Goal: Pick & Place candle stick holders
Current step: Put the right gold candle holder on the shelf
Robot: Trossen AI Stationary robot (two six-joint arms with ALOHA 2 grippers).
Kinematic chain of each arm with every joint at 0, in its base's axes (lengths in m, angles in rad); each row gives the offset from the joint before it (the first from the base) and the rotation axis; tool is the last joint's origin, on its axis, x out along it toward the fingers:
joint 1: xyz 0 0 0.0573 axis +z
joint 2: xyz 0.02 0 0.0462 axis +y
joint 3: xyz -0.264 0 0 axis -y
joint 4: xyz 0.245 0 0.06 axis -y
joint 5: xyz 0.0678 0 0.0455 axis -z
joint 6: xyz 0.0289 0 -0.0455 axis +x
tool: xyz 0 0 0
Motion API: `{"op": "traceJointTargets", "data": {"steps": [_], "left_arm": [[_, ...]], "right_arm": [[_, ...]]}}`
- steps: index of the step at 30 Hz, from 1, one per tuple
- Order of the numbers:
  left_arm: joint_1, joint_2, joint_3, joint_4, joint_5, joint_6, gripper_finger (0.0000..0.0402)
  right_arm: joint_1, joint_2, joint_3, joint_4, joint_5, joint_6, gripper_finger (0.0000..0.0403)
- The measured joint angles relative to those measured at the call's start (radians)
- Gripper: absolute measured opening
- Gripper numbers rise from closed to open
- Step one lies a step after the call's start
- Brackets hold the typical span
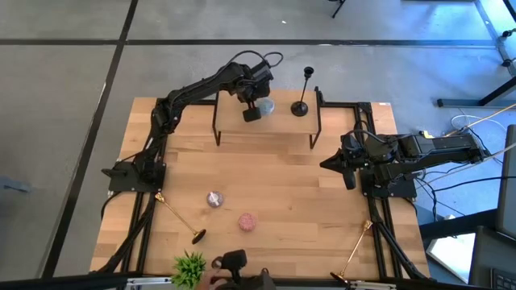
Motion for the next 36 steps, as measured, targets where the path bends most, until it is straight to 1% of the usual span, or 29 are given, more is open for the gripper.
{"op": "traceJointTargets", "data": {"steps": [3, 9, 17, 22, 25, 28, 31, 36], "left_arm": [[0.002, 0.0, 0.0, -0.003, -0.077, -0.005, 0.0399], [0.027, 0.0, 0.0, 0.01, -0.14, -0.074, 0.0399], [0.092, -0.006, 0.001, 0.045, -0.087, -0.156, 0.0399], [0.126, -0.04, 0.001, 0.121, -0.064, -0.166, 0.0399], [0.15, -0.068, 0.002, 0.179, 0.014, -0.193, 0.0399], [0.169, -0.099, 0.002, 0.256, 0.138, -0.247, 0.0399], [0.177, -0.127, 0.002, 0.344, 0.292, -0.291, 0.0399], [0.168, -0.173, 0.002, 0.414, 0.58, -0.3, 0.0399]], "right_arm": [[0.0, 0.0, 0.0, 0.0, 0.0, 0.0, 0.0018], [0.0, 0.0, 0.0, 0.0, 0.025, 0.0, 0.0018], [0.0, 0.0, 0.0, -0.002, 0.051, 0.0, 0.0018], [-0.002, 0.0, 0.0, -0.011, 0.053, 0.005, 0.0018], [-0.018, -0.006, 0.0, -0.016, 0.053, 0.009, 0.0018], [-0.031, -0.011, 0.0, -0.015, 0.054, 0.011, 0.0018], [-0.043, -0.014, 0.0, -0.013, 0.054, 0.011, 0.0018], [-0.046, -0.025, 0.0, -0.003, 0.053, 0.011, 0.0018]]}}
